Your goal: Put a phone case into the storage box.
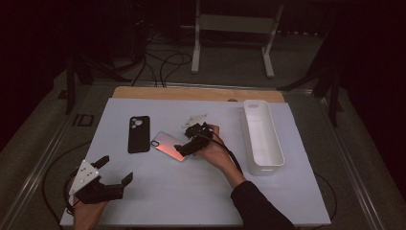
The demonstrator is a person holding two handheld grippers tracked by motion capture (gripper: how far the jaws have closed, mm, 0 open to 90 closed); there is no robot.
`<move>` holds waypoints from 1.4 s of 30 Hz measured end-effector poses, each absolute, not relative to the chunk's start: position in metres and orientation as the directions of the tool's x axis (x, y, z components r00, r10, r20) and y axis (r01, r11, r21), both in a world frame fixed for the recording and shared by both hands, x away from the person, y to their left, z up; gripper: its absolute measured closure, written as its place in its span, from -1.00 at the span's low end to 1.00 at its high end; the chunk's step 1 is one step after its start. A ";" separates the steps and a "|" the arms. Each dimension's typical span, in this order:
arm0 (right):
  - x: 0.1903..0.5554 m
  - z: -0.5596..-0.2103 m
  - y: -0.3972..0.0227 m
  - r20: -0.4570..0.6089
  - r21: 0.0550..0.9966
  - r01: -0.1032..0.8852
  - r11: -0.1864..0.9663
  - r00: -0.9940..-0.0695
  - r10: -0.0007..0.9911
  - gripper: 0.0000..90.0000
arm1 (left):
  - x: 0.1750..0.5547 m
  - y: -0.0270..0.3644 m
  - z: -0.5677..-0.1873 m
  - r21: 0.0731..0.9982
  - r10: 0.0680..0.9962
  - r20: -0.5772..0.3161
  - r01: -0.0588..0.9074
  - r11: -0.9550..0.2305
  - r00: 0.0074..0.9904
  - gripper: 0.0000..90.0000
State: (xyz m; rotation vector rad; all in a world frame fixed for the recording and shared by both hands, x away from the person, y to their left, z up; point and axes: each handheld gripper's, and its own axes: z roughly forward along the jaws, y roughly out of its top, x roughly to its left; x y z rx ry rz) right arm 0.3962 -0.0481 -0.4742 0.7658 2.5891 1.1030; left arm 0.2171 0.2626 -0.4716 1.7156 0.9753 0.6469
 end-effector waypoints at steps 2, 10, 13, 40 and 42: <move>0.397 -0.476 -0.047 0.000 0.720 0.379 0.581 -0.837 0.547 -0.83 | 0.217 0.263 -0.472 0.940 0.848 -0.029 0.303 -0.156 0.528 -1.00; 0.401 -0.483 -0.044 0.010 0.708 0.395 0.585 -0.834 0.551 -0.83 | 0.217 0.263 -0.472 0.940 0.848 -0.030 0.304 -0.156 0.528 -1.00; 0.402 -0.485 -0.043 0.020 0.705 0.405 0.583 -0.832 0.554 -0.83 | 0.217 0.263 -0.472 0.940 0.848 -0.029 0.303 -0.157 0.529 -1.00; 0.407 -0.504 -0.032 0.022 0.660 0.426 0.619 -0.834 0.551 -0.83 | 0.217 0.264 -0.472 0.939 0.851 -0.035 0.309 -0.153 0.525 -1.00; 0.407 -0.505 -0.031 0.018 0.658 0.423 0.623 -0.836 0.549 -0.83 | 0.217 0.264 -0.472 0.938 0.851 -0.034 0.310 -0.153 0.525 -1.00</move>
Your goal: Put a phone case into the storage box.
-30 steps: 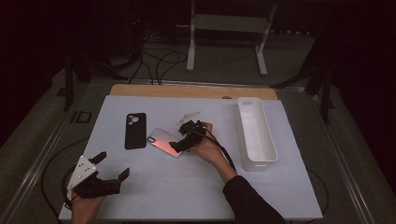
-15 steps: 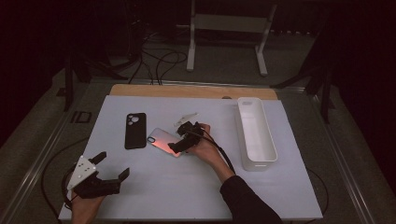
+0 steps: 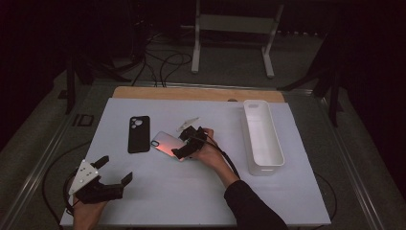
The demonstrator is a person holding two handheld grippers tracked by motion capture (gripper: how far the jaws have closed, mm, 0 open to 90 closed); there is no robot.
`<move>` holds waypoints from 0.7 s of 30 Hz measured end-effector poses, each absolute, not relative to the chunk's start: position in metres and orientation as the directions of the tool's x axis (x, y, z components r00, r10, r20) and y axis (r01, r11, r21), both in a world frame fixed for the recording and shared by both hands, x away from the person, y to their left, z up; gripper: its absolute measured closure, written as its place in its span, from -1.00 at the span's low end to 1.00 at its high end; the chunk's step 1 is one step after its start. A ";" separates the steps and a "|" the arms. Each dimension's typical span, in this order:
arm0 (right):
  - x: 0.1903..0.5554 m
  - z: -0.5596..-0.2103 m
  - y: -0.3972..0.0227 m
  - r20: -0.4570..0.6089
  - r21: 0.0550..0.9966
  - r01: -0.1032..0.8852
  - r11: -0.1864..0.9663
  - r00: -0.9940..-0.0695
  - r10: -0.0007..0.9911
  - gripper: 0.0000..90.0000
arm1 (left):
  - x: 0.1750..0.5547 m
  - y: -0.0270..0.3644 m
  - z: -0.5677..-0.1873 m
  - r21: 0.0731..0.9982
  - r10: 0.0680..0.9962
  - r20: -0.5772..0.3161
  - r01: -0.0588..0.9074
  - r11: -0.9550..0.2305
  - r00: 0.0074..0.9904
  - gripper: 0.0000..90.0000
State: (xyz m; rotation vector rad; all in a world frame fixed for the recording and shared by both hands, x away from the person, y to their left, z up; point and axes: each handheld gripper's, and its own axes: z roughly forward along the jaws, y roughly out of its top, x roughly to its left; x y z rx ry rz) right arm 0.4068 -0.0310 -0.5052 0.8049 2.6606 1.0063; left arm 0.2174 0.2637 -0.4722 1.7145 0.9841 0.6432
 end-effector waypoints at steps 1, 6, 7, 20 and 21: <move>0.407 -0.506 -0.031 0.017 0.655 0.421 0.627 -0.838 0.545 -0.83 | 0.217 0.264 -0.472 0.938 0.851 -0.035 0.310 -0.153 0.524 -1.00; 0.406 -0.508 -0.027 0.012 0.648 0.419 0.636 -0.840 0.542 -0.83 | 0.218 0.264 -0.472 0.938 0.851 -0.035 0.311 -0.154 0.525 -1.00; 0.406 -0.508 -0.027 0.011 0.645 0.418 0.639 -0.842 0.540 -0.83 | 0.218 0.264 -0.472 0.938 0.851 -0.034 0.311 -0.154 0.524 -1.00; 0.408 -0.513 -0.020 0.003 0.626 0.417 0.659 -0.847 0.532 -0.83 | 0.218 0.264 -0.473 0.937 0.850 -0.035 0.312 -0.155 0.525 -1.00; 0.408 -0.513 -0.020 0.006 0.627 0.417 0.658 -0.847 0.531 -0.83 | 0.218 0.264 -0.473 0.937 0.850 -0.035 0.313 -0.155 0.525 -1.00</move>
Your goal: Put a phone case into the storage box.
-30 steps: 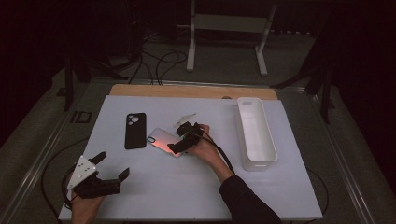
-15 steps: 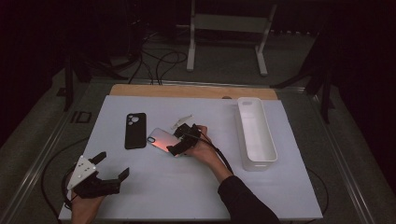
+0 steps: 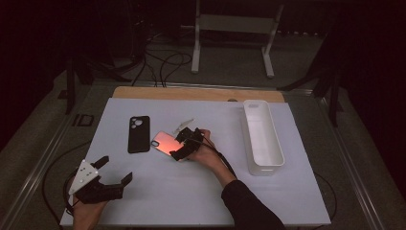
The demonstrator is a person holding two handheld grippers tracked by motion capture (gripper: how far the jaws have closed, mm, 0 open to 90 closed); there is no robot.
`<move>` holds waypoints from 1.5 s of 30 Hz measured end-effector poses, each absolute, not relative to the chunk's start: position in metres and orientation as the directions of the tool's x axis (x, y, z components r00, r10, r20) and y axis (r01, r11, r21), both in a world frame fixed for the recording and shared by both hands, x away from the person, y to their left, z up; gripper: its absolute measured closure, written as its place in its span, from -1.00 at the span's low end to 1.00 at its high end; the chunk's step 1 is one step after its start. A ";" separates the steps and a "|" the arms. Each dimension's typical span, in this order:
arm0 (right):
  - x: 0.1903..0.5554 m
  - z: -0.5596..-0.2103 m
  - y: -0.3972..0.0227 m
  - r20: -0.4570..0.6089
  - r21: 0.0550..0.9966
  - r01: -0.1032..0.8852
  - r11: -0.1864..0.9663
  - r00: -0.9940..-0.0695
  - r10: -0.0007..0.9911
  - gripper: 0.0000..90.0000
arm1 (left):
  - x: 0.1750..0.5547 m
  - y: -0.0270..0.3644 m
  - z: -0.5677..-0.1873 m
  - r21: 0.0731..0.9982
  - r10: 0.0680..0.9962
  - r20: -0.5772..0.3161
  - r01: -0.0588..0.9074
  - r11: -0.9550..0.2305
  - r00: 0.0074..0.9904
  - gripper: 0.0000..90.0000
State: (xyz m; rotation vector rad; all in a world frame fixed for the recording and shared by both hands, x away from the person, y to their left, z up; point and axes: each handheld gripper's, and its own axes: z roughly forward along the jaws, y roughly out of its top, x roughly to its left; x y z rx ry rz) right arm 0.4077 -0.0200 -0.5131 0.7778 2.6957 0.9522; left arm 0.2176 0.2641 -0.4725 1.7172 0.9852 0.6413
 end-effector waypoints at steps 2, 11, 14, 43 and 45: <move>0.408 -0.513 -0.019 0.010 0.628 0.417 0.657 -0.848 0.529 -0.83 | 0.218 0.264 -0.472 0.937 0.850 -0.035 0.312 -0.155 0.525 -1.00; 0.408 -0.521 -0.013 0.023 0.597 0.415 0.687 -0.865 0.502 -0.83 | 0.218 0.264 -0.473 0.937 0.850 -0.039 0.316 -0.152 0.526 -1.00; 0.409 -0.521 -0.012 0.026 0.598 0.412 0.688 -0.867 0.497 -0.83 | 0.218 0.264 -0.473 0.936 0.850 -0.040 0.317 -0.152 0.526 -1.00; 0.405 -0.509 -0.005 0.023 0.472 0.455 0.755 -0.862 0.506 -0.62 | 0.218 0.265 -0.474 0.932 0.852 -0.041 0.326 -0.155 0.522 -1.00; 0.404 -0.507 -0.010 0.029 0.481 0.462 0.745 -0.858 0.513 -0.62 | 0.219 0.264 -0.474 0.931 0.852 -0.041 0.328 -0.157 0.522 -1.00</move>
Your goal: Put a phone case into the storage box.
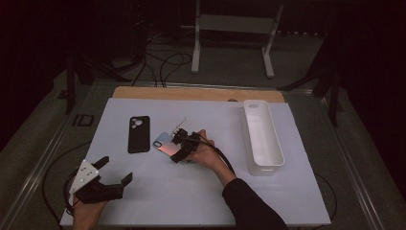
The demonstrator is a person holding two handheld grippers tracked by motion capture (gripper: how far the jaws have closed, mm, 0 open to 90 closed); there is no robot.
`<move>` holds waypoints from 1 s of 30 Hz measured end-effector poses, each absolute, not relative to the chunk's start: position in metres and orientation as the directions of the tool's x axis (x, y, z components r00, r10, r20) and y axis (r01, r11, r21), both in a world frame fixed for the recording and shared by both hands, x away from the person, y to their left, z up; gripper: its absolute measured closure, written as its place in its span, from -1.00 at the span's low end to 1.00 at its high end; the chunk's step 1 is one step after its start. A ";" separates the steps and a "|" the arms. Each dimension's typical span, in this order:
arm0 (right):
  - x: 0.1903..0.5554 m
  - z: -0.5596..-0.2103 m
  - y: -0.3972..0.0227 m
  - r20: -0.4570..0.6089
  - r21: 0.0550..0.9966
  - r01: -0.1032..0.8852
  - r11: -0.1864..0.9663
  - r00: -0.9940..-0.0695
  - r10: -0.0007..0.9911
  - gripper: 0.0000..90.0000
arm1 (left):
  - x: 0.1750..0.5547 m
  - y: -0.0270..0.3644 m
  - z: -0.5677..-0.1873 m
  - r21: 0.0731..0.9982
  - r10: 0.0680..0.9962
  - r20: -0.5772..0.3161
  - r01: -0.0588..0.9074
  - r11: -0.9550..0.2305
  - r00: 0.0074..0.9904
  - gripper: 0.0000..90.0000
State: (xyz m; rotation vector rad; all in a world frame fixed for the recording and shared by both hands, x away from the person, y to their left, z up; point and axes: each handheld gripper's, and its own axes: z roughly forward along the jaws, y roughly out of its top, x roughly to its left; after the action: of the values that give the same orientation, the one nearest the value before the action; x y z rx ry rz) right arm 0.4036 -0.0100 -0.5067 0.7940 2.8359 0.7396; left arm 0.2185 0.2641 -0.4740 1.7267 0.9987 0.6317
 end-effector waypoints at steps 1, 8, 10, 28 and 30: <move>0.403 -0.505 -0.012 0.031 0.487 0.466 0.739 -0.854 0.519 -0.62 | 0.219 0.264 -0.474 0.931 0.852 -0.040 0.329 -0.157 0.522 -1.00; 0.398 -0.491 -0.021 0.028 0.536 0.454 0.712 -0.852 0.522 -0.62 | 0.219 0.264 -0.474 0.929 0.856 -0.040 0.334 -0.157 0.516 -1.00; 0.396 -0.487 -0.023 0.029 0.548 0.450 0.704 -0.852 0.522 -0.62 | 0.219 0.264 -0.474 0.929 0.857 -0.042 0.335 -0.156 0.514 -1.00; 0.380 -0.457 -0.045 0.003 0.667 0.407 0.624 -0.839 0.544 -0.62 | 0.221 0.264 -0.473 0.923 0.860 -0.078 0.362 -0.128 0.503 -1.00; 0.377 -0.453 -0.048 0.000 0.684 0.398 0.611 -0.838 0.546 -0.62 | 0.222 0.263 -0.472 0.924 0.859 -0.082 0.363 -0.125 0.505 -1.00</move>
State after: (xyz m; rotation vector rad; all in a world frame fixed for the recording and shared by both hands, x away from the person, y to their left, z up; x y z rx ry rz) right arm 0.3774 -0.0481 -0.4531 0.7801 2.6277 1.0396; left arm 0.2218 0.2626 -0.4719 1.7109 1.0430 0.5987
